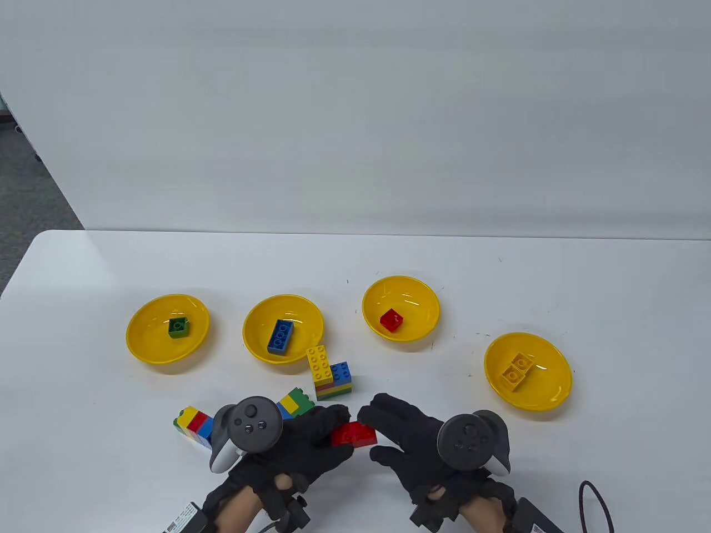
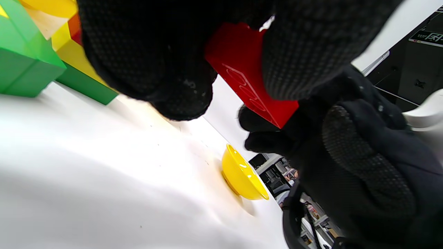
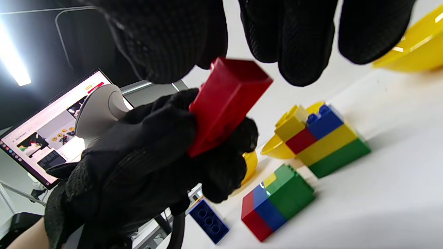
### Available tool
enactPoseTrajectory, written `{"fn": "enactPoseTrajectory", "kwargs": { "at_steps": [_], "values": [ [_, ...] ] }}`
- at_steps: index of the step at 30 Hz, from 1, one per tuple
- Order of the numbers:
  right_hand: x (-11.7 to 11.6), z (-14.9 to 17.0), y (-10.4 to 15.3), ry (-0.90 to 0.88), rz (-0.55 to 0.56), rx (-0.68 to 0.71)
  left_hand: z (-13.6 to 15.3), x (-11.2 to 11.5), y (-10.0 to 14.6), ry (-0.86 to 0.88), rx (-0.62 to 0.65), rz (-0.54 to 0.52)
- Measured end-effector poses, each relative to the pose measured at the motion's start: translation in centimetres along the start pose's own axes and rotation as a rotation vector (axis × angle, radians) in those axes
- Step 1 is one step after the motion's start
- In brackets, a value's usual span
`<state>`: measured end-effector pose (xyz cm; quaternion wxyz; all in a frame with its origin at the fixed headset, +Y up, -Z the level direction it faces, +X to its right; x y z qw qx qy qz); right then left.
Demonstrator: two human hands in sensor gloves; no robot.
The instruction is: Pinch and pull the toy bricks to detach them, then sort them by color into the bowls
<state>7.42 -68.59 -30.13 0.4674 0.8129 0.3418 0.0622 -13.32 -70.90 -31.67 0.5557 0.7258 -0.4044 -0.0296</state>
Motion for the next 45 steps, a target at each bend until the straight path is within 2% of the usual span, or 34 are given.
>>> {"fn": "enactPoseTrajectory", "kwargs": {
  "at_steps": [6,9,11,14,17,20,22,26,31,35,39,43,45],
  "values": [
    [0.2,0.8,-0.1,-0.078,0.056,-0.031,-0.2,0.4,-0.1,0.030,0.016,0.021],
    [1.1,0.7,-0.2,-0.107,0.075,-0.037,-0.5,-0.3,0.1,0.019,0.027,0.005],
    [2.8,0.3,-0.4,-0.064,0.133,-0.024,-0.9,-1.7,0.6,0.027,0.046,-0.048],
    [6.7,0.3,-1.6,0.065,0.286,-0.055,-1.0,-4.2,1.5,0.074,0.053,-0.144],
    [10.1,1.4,-4.4,0.163,0.391,-0.129,-0.5,-6.0,2.3,0.133,0.045,-0.215],
    [11.7,3.4,-7.5,0.260,0.434,-0.214,0.0,-6.7,2.7,0.191,0.036,-0.241],
    [11.8,5.3,-9.6,0.347,0.429,-0.277,0.2,-6.9,2.8,0.198,0.032,-0.249],
    [10.2,8.8,-12.8,0.580,0.345,-0.376,0.1,-7.9,3.3,0.169,0.033,-0.280],
    [7.9,10.7,-14.8,0.667,0.281,-0.387,0.6,-9.1,3.8,0.197,0.028,-0.322],
    [7.2,10.9,-15.9,0.687,0.269,-0.378,1.2,-9.5,4.0,0.220,0.012,-0.338],
    [7.7,10.3,-16.1,0.683,0.299,-0.377,1.2,-9.6,4.0,0.218,0.005,-0.340],
    [8.7,8.4,-15.6,0.637,0.347,-0.335,1.2,-9.7,4.1,0.217,0.004,-0.343],
    [8.4,7.0,-15.4,0.618,0.347,-0.287,1.3,-9.8,4.1,0.219,0.003,-0.344]
  ]
}}
Point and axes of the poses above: the tracker on the back of each hand, its own z axis roughly to the little-finger side, its own y axis roughly from the fingertips to the wrist, x = y × z, the point moved 4 cm from there along -y, roughly from the wrist to the fingertips, and after that the axes turned 3 degrees about z, right-handed, at the moved point
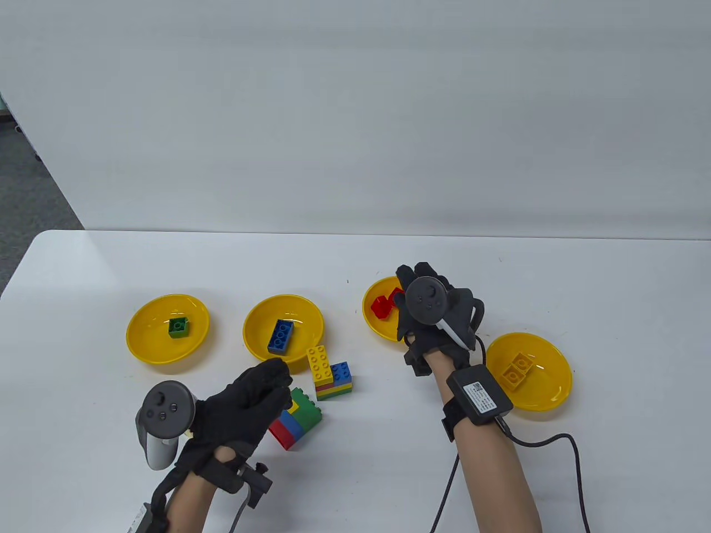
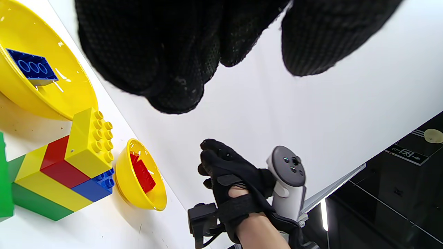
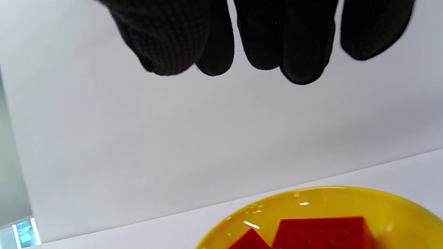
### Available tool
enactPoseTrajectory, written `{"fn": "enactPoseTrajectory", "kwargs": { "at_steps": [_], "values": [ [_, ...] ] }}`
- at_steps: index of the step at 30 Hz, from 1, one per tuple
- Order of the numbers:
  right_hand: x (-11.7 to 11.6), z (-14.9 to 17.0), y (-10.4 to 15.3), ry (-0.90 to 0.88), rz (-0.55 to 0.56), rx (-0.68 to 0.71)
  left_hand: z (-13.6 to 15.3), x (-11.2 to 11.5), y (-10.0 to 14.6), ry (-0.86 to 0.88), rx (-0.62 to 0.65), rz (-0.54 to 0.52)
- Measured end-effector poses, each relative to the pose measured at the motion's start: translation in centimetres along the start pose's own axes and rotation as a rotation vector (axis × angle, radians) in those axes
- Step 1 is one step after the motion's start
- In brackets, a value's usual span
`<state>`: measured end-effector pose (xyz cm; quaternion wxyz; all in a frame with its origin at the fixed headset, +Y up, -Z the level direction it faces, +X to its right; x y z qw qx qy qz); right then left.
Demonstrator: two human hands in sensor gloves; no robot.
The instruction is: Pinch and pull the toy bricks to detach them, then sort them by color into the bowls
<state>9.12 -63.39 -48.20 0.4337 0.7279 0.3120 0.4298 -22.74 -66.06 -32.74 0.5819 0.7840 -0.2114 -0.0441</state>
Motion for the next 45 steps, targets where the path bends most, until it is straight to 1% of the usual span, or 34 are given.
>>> {"fn": "enactPoseTrajectory", "kwargs": {
  "at_steps": [2,4,5,6,7,8,9,11,15,17,21,24,28,31,33,34,36,37,39,40,43,45],
  "values": [
    [0.4,-1.6,0.9,-0.027,-0.004,0.061,0.0,0.0,0.0,0.002,-0.002,0.000],
    [0.2,-3.4,2.1,-0.072,-0.040,0.124,0.0,0.0,0.0,0.003,-0.003,0.000],
    [-0.3,-4.7,3.0,-0.110,-0.101,0.179,0.0,0.0,0.1,0.003,-0.003,0.002],
    [-0.8,-5.3,3.4,-0.120,-0.149,0.202,-0.1,0.0,0.1,0.004,-0.003,0.004],
    [-1.6,-6.0,4.1,-0.119,-0.224,0.226,-0.1,0.0,0.1,0.003,-0.002,0.005],
    [-2.8,-6.8,5.0,-0.094,-0.328,0.258,-0.1,0.1,0.1,0.002,-0.001,0.006],
    [-3.8,-7.4,5.7,-0.059,-0.389,0.276,-0.2,0.1,0.1,0.001,0.000,0.009],
    [-5.9,-8.3,6.9,0.054,-0.473,0.315,-0.2,0.2,0.1,-0.002,0.001,0.015],
    [-9.0,-8.5,7.5,0.182,-0.542,0.316,-0.2,0.2,0.1,-0.005,0.001,0.016],
    [-10.1,-8.3,7.5,0.225,-0.557,0.301,-0.3,0.1,0.1,-0.007,0.003,0.015],
    [-11.0,-8.1,7.4,0.257,-0.519,0.302,-0.2,-0.2,0.1,-0.003,0.000,0.011],
    [-10.9,-8.0,7.6,0.240,-0.480,0.310,-0.1,-0.2,0.1,0.000,-0.004,0.009],
    [-9.4,-7.7,8.1,0.192,-0.391,0.334,-0.2,-0.2,0.2,0.000,-0.001,0.009],
    [-6.9,-7.6,8.5,0.142,-0.291,0.341,-0.5,-0.2,0.3,0.000,0.017,-0.006],
    [-4.1,-7.3,9.1,0.031,-0.215,0.317,-0.7,-0.4,0.5,-0.014,0.020,-0.042],
    [-3.0,-7.1,9.3,-0.020,-0.199,0.307,-0.8,-0.5,0.6,-0.025,0.019,-0.060],
    [-0.1,-6.6,10.3,-0.176,-0.156,0.270,-1.0,-0.3,0.7,-0.075,0.021,-0.078],
    [0.8,-6.4,10.7,-0.228,-0.144,0.256,-1.0,-0.1,0.6,-0.092,0.022,-0.078],
    [2.7,-5.9,11.8,-0.360,-0.133,0.239,-1.1,0.8,0.5,-0.111,0.029,-0.034],
    [3.5,-5.7,12.4,-0.420,-0.124,0.225,-1.0,1.6,0.3,-0.116,0.036,0.015],
    [4.5,-5.2,13.9,-0.561,-0.151,0.209,-0.9,4.3,0.0,-0.138,0.049,0.147],
    [4.5,-5.1,14.8,-0.616,-0.166,0.196,-1.0,5.8,-0.1,-0.151,0.065,0.202]
  ]
}}
Point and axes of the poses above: the tracker on the back of each hand, its own z axis roughly to the little-finger side, its own y axis roughly from the fingertips to the wrist, x = y × z, the point moved 4 cm from there along -y, roughly from the wrist to the fingertips, and after that the axes turned 3 degrees about z, right-handed, at the moved point
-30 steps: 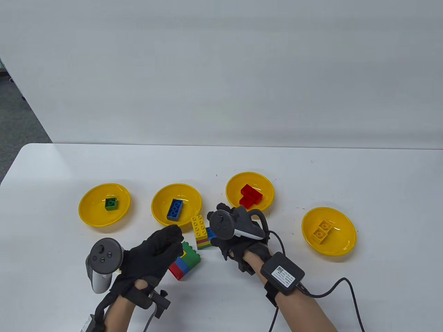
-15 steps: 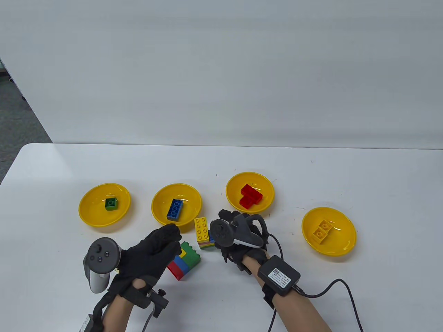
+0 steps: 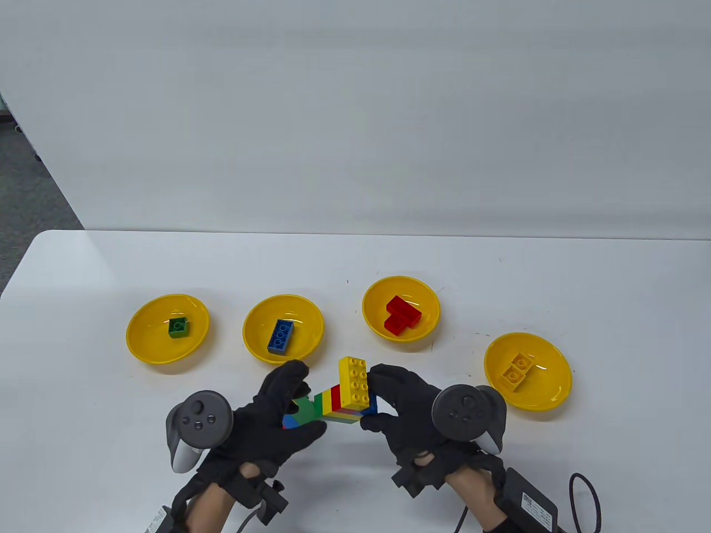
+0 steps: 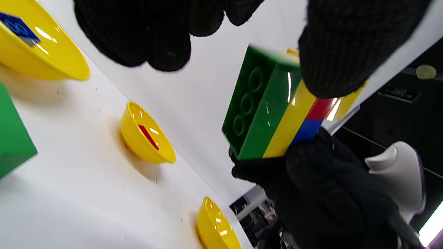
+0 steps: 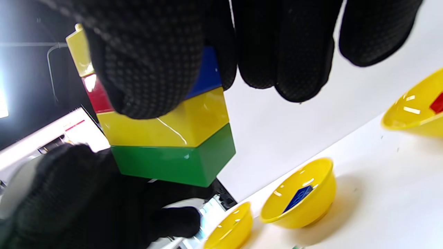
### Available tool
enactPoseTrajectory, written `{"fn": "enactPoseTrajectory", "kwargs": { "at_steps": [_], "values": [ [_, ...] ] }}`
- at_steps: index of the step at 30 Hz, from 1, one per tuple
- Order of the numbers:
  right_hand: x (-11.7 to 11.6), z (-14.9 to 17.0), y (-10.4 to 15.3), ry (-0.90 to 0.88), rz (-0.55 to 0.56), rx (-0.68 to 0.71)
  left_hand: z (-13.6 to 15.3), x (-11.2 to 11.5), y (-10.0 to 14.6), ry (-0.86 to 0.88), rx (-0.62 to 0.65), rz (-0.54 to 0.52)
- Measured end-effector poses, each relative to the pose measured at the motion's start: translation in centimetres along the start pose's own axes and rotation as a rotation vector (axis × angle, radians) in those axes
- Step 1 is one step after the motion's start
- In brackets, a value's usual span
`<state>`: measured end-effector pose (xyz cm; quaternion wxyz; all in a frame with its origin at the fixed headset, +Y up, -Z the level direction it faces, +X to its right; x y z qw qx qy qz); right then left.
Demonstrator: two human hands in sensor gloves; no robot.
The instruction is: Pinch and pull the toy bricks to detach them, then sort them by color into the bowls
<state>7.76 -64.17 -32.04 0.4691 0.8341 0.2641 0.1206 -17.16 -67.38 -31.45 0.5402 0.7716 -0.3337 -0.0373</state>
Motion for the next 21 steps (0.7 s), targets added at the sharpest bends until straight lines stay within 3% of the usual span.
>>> {"fn": "enactPoseTrajectory", "kwargs": {
  "at_steps": [5,11,17,21],
  "values": [
    [-1.1,0.1,1.2,-0.046,-0.052,-0.011,-0.7,2.5,-0.4,-0.009,0.034,0.072],
    [-1.9,0.6,1.7,-0.050,-0.088,-0.017,-0.3,3.2,-0.1,0.159,0.063,-0.005],
    [-2.3,0.8,2.2,-0.064,-0.217,-0.068,0.3,3.3,-0.2,0.162,0.051,-0.021],
    [-0.5,0.1,2.0,-0.049,-0.131,-0.027,0.5,3.3,-0.2,0.102,0.029,-0.015]
  ]
}}
Point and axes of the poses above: the tracker on the back of each hand, its own z axis roughly to the little-finger side, its own y axis roughly from the fingertips to the wrist, x = y × z, the point moved 4 cm from there along -y, roughly from the wrist to the fingertips, and after that the axes turned 3 degrees about z, right-handed, at the moved point
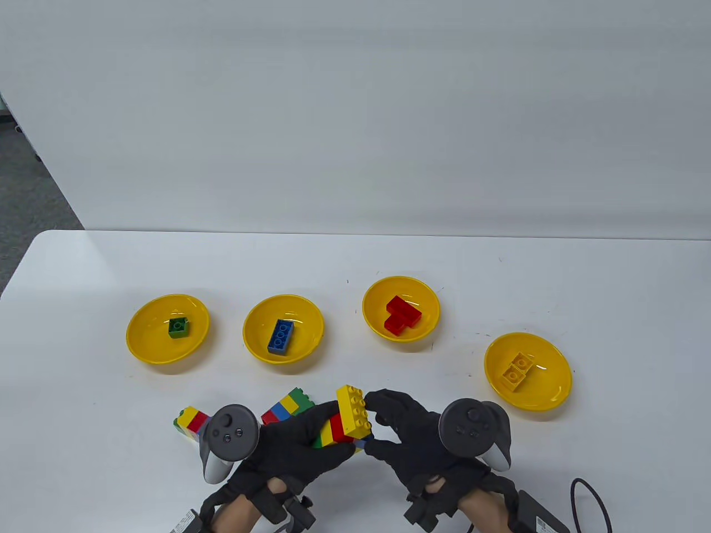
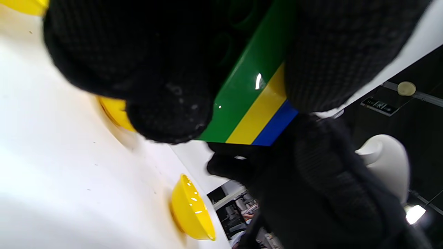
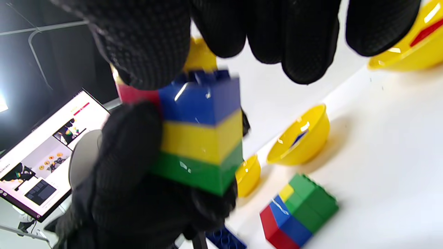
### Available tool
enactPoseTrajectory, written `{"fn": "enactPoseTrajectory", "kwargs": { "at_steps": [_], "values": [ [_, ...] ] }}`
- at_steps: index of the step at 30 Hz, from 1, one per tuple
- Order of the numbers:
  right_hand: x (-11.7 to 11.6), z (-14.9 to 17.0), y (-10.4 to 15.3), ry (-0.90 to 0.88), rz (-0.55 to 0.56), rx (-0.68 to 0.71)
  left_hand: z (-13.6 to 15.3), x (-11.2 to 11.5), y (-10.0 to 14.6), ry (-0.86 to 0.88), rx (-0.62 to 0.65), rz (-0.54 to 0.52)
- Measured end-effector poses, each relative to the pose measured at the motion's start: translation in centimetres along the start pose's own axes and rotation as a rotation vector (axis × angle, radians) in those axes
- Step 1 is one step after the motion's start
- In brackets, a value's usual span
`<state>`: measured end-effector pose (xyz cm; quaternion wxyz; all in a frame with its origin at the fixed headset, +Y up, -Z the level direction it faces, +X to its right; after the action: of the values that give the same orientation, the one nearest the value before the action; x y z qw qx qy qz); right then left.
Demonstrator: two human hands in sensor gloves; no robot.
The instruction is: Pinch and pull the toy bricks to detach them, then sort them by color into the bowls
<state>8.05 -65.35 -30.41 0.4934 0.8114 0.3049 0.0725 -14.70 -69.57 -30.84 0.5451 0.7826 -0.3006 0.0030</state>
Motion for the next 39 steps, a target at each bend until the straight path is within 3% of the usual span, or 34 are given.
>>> {"fn": "enactPoseTrajectory", "kwargs": {
  "at_steps": [5,10,17,23,25,29,32,35,39],
  "values": [
    [1.0,-1.3,0.1,-0.075,0.031,0.150,0.3,1.2,-0.3,-0.065,-0.026,0.067],
    [-0.8,-1.8,0.2,-0.003,-0.079,0.199,0.2,2.4,-0.5,-0.130,-0.023,0.133],
    [-1.6,-1.4,0.2,0.032,-0.069,0.200,0.2,2.6,-0.5,-0.125,-0.028,0.142],
    [-2.3,-0.9,0.2,0.013,-0.146,0.170,0.2,2.8,-0.5,-0.085,-0.025,0.160],
    [-2.0,-0.9,0.2,-0.001,-0.063,0.185,0.3,2.8,-0.6,-0.083,-0.022,0.167],
    [-2.1,-1.0,0.1,-0.041,-0.061,0.111,0.5,3.3,-0.7,-0.032,-0.018,0.227],
    [-1.4,0.4,0.1,-0.241,-0.040,0.015,0.3,2.8,-0.8,-0.039,0.006,0.251],
    [-0.4,1.8,-0.1,-0.398,-0.012,-0.051,0.4,2.5,-0.8,0.035,-0.015,0.202],
    [5.5,3.2,-0.4,-0.299,0.216,-0.053,0.4,1.7,-0.6,0.024,-0.022,0.171]
  ]
}}
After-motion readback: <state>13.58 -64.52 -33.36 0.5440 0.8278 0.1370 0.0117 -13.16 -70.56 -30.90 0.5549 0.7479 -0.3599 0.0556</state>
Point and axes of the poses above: the tracker on the back of each hand, its own z axis roughly to the little-finger side, its own y axis roughly from the fingertips to the wrist, x = y × z, the point moved 4 cm from there along -y, roughly from the wrist to the fingertips, and after that the axes turned 3 degrees about z, right-handed, at the moved point
